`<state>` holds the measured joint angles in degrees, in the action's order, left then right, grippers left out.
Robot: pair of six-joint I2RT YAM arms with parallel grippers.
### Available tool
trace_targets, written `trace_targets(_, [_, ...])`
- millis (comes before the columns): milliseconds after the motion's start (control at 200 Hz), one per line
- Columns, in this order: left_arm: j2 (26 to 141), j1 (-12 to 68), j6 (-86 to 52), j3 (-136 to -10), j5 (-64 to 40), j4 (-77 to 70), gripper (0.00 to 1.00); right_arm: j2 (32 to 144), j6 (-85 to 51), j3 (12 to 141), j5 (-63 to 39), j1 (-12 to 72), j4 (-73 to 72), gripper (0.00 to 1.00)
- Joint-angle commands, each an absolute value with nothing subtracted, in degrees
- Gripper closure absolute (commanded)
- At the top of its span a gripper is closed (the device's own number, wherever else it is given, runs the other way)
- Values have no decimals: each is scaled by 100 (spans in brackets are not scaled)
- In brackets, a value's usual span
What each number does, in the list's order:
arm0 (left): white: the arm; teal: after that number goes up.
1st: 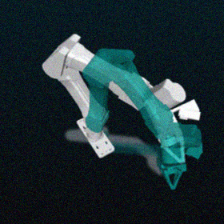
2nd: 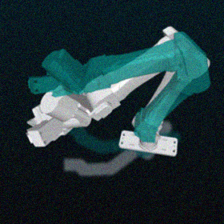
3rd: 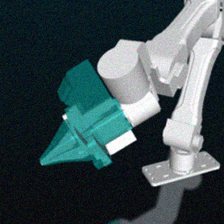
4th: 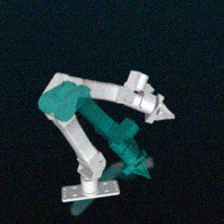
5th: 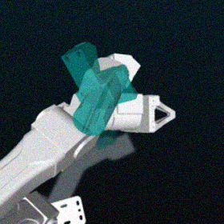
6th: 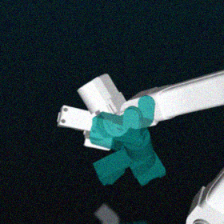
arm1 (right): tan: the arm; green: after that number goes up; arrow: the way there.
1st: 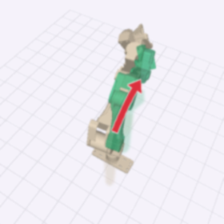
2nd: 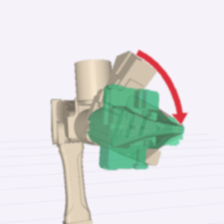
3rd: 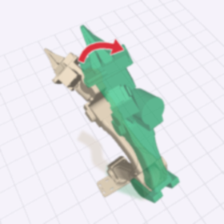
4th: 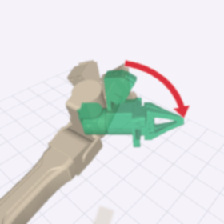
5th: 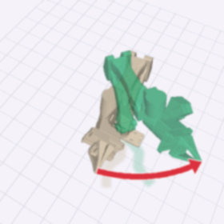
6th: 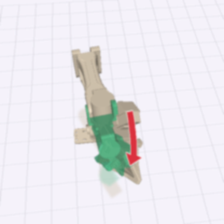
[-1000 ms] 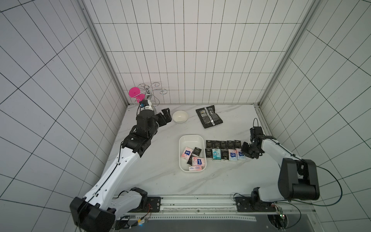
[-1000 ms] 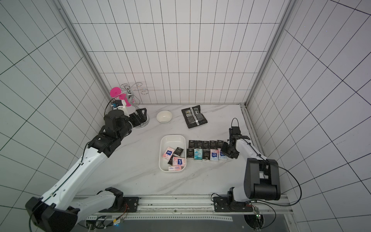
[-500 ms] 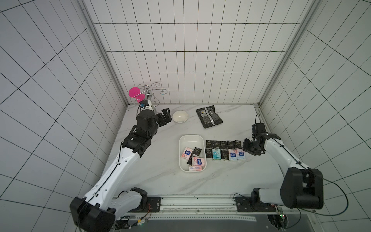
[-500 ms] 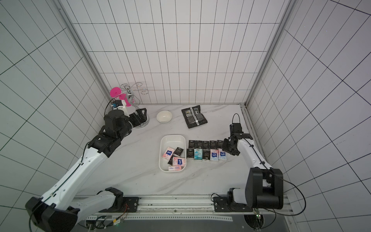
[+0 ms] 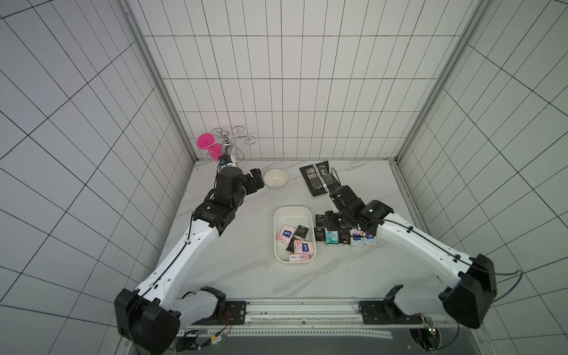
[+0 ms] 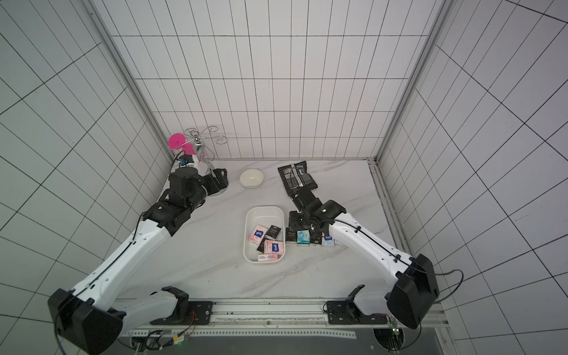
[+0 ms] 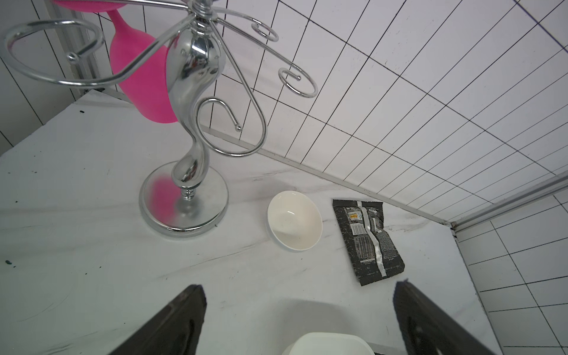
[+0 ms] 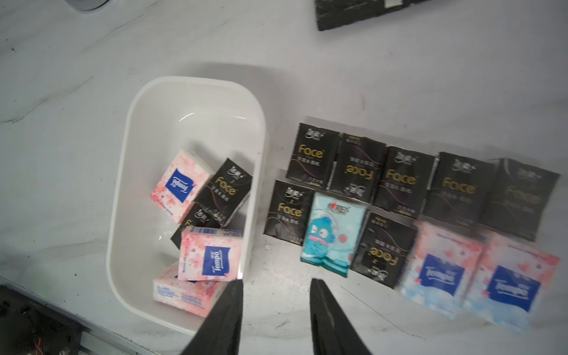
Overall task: Take the pocket tissues out of the storage box
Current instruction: Pick up the pocket tissues from the storage box.
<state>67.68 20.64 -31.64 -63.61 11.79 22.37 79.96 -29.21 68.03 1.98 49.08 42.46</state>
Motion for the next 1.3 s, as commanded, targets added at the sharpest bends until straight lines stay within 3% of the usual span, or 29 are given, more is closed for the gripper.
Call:
trace_targets(0, [6833,2092,-3027,-6539,1371,2402,1,8599,-3128,7315,534,5432,4014,60])
trace_targets(255, [6744,2092,-2878,-6670,1610,2664,1,9844,-3161,7915,369,5894,3820,61])
trace_targets(720, [6759,2085,-2806,-6829,1661,2759,1,9984,-3938,7028,618,6699,3779,61])
trace_targets(995, [6658,2078,-2800,-6759,1688,2760,1,10200,-4051,6872,739,6754,3674,65])
trace_targets(1065, [6629,2074,-2795,-6745,1688,2755,1,10291,-4072,6849,880,6758,3683,68])
trace_targets(1299, [6599,2065,-2799,-6717,1681,2751,1,10277,-4053,6837,1058,6771,3685,92])
